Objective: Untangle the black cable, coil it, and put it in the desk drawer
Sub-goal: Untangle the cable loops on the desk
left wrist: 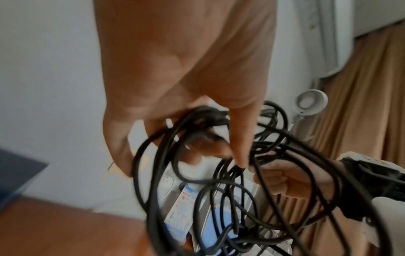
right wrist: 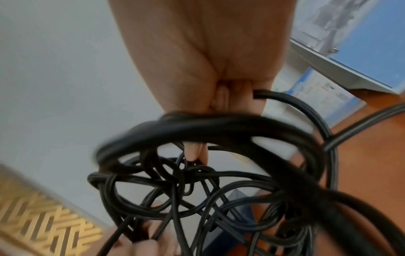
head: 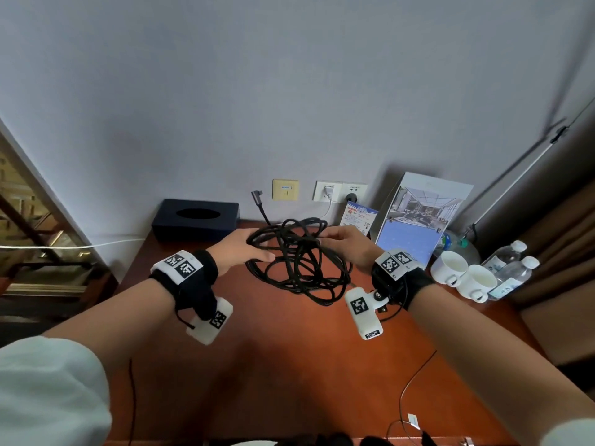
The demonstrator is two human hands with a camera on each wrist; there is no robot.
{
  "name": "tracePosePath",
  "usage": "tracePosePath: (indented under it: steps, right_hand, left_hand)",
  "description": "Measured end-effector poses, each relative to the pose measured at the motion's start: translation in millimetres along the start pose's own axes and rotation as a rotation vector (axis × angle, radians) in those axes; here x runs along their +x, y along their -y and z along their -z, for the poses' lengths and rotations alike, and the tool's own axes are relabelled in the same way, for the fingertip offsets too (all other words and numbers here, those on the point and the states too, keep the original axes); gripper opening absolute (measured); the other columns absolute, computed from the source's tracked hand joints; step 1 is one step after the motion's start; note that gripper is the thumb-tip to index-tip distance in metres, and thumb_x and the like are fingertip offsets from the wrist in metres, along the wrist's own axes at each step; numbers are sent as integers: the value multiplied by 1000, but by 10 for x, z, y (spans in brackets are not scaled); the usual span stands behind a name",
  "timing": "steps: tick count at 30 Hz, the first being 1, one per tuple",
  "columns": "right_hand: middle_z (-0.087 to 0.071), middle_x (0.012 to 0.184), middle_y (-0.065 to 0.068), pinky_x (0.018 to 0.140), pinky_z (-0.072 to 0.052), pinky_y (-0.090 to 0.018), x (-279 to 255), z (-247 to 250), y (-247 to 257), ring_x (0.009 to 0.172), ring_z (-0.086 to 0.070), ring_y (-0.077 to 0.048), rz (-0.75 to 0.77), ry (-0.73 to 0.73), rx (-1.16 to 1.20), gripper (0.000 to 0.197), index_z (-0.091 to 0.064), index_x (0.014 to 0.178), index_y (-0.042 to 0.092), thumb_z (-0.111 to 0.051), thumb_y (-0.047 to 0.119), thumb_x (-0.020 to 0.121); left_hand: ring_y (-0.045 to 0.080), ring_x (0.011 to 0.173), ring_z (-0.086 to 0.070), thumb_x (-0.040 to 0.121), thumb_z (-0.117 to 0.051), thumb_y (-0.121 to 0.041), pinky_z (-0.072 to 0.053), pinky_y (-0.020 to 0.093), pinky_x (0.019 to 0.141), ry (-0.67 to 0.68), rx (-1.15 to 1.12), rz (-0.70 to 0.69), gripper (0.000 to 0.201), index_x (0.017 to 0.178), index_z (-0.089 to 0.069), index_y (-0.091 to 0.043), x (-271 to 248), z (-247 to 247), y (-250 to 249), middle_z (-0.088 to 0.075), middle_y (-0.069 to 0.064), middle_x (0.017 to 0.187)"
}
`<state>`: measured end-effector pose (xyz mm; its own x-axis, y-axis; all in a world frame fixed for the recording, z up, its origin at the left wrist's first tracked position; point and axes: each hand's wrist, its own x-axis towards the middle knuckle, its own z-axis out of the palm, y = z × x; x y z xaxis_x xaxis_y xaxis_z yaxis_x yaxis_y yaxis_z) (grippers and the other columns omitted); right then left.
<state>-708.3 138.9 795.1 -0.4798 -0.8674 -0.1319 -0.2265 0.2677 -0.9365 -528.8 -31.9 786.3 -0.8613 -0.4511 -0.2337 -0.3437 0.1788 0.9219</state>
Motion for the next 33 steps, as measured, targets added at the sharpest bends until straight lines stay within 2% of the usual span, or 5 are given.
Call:
tracePosePath:
  steps: [8,13,17,23,33]
  right_hand:
    - [-73,94,-6,87,-49,-20,33,33,58,87,-65,-5,100,66,-223,17,-72,101,1,-62,10,91]
    - [-51,54,11,44,-31,-12,-70,268,23,44,-37,-4,54,-79,-65,23,-72,106,6,-56,20,96]
    - [-37,49,13,52,-32,-21,-64,433,-177,51,-33,-8,18,-197,111,22,-71,96,16,-49,21,99]
    - [-42,54,5,56,-27,-27,-17,356,-282,56,-32,-15,-20,-270,344,24,-62,88,10,-43,13,101]
    - [-54,68,2,64,-45,-21,33,109,223,60,-50,-10,-165,175,-141,19,-64,93,9,-47,17,100]
  left_hand:
    - [3,89,-61,83,-73,-32,-50,24,81,241,296,-128,39,116,-53,-26,-36,-59,-107,-66,-8,101]
    - [1,52,-42,95,-57,-22,-37,17,56,212,78,-144,11,104,-55,-27,-70,15,62,-49,-17,58]
    - [9,58,-34,95,-57,-24,-34,21,53,80,-48,-84,35,127,-51,-11,-43,102,322,-39,7,77]
    - [2,71,-52,93,-59,-24,-40,15,64,-37,65,-168,27,120,-58,-18,-66,48,334,-60,-7,90]
    - [-1,76,-63,90,-64,-17,-47,17,70,-124,502,-505,19,109,-60,-12,-79,13,101,-67,-6,84]
